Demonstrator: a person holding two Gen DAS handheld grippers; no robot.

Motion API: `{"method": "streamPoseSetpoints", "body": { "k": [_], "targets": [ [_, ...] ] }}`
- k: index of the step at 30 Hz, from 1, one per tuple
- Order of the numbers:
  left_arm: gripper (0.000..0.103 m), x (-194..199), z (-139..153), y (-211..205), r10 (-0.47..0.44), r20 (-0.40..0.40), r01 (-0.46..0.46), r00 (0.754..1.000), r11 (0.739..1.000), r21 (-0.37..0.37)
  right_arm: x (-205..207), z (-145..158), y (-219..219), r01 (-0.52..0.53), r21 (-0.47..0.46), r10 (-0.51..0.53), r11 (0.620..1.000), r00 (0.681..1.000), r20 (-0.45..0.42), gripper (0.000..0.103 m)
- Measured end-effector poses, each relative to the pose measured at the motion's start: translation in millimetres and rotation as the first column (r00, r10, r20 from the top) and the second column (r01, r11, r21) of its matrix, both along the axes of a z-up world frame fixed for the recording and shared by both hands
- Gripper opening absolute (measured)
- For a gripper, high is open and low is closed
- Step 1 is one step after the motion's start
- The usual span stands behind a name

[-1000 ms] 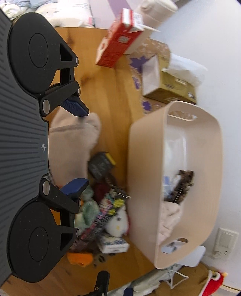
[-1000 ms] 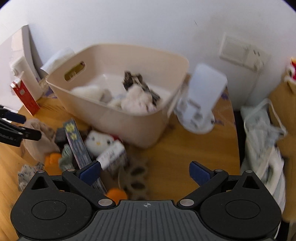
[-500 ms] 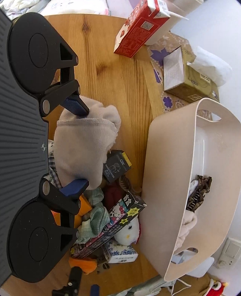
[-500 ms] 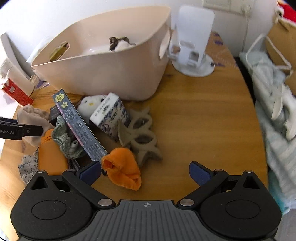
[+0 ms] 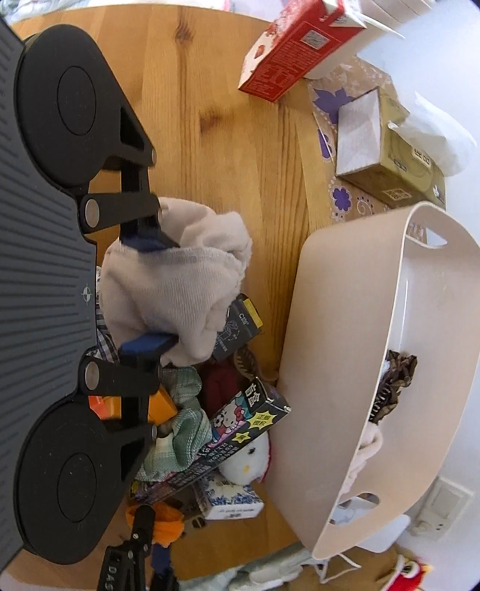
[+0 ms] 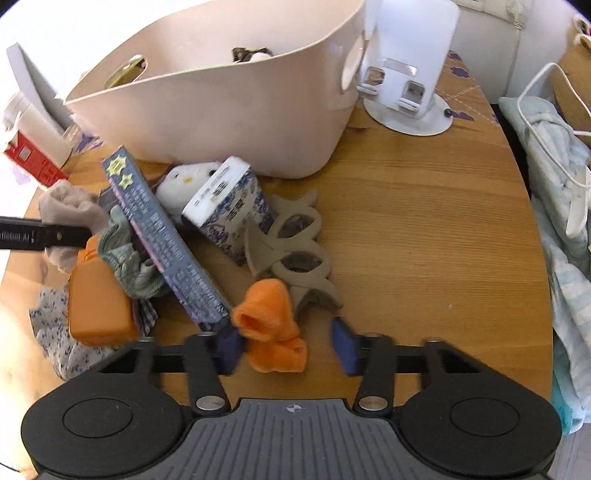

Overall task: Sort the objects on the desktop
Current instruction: 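Grasp the beige sock with the left tool while the right grasps the orange sock, then lift both socks over the basket and release them inside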

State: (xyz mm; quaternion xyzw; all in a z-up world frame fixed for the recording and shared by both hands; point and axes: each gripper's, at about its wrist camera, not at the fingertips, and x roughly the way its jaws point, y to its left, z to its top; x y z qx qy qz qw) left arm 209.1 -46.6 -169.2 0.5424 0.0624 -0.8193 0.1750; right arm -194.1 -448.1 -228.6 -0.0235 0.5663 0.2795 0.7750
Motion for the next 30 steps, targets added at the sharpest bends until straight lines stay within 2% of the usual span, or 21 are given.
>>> {"method": "streamPoseSetpoints", "body": {
  "k": [2, 4, 7, 16, 30],
  "targets": [
    [0.034, 3, 1, -1, -0.003, -0.007, 0.003, 1.000, 1.000, 0.009, -1, 2, -2, -0.001, 0.006, 0.001, 1.000, 1.000, -0.006, 0.035],
    [0.030, 6, 3, 0, -0.032, -0.009, 0.032, 0.999, 0.999, 0.008, -4, 4, -3, 0.002, 0.007, -0.002, 1.000, 1.000, -0.002, 0.023],
    [0.023, 10, 5, 3, -0.064, -0.011, 0.064, 0.998, 0.998, 0.000, -6, 6, -7, 0.012, 0.011, -0.012, 1.000, 1.000, 0.004, 0.018],
    [0.021, 27, 16, 10, -0.091, -0.052, 0.091, 0.995, 0.996, -0.002, -12, 18, -25, 0.090, 0.023, -0.091, 0.996, 0.995, 0.041, 0.017],
    [0.021, 63, 45, 5, -0.073, -0.109, 0.074, 0.991, 0.997, 0.010, -23, 48, -60, 0.190, 0.037, -0.193, 0.981, 0.975, 0.109, 0.017]
  ]
}}
